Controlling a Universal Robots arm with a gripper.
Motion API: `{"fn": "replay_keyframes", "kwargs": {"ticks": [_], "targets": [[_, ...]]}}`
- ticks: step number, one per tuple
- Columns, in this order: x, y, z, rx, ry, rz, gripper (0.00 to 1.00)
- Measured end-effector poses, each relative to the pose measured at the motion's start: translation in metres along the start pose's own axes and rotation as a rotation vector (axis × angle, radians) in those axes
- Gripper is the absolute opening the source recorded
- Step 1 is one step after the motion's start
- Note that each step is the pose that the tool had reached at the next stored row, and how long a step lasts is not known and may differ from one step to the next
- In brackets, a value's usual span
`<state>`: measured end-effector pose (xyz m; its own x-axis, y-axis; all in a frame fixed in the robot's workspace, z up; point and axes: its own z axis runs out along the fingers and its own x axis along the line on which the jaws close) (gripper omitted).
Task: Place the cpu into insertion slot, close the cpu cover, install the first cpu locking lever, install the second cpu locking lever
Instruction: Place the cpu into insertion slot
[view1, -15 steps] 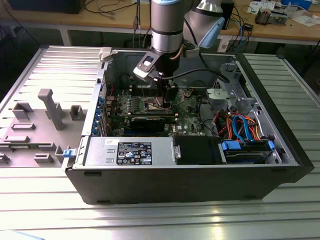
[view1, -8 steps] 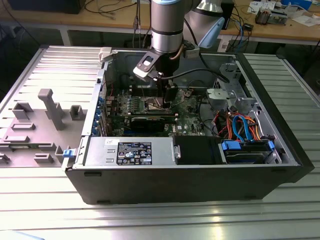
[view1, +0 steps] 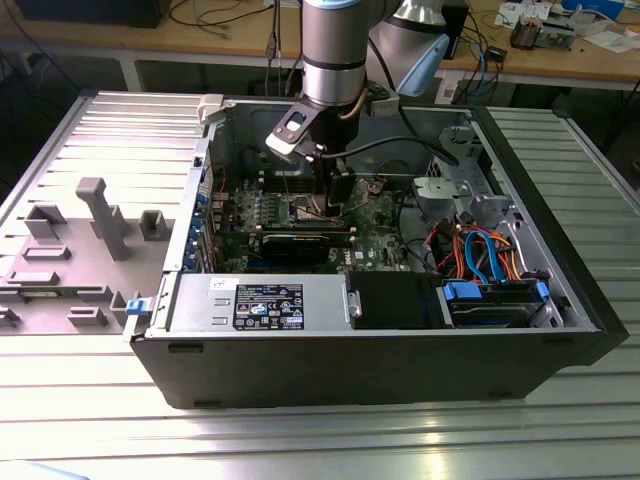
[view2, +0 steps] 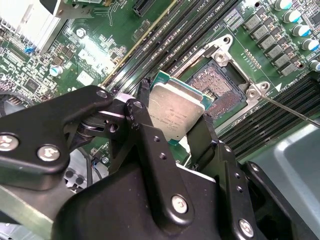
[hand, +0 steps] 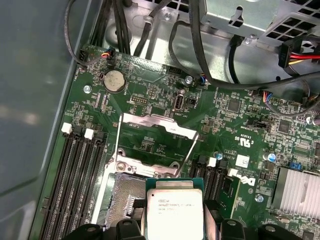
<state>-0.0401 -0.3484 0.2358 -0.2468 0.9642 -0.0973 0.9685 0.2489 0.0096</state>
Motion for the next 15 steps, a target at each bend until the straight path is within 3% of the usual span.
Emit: {"fn": "replay_keyframes", "kwargs": {"ticks": [15], "targets": [[0.0001, 0.0000, 0.0004, 0.0063, -0.0166, 0.021, 0.55]]}}
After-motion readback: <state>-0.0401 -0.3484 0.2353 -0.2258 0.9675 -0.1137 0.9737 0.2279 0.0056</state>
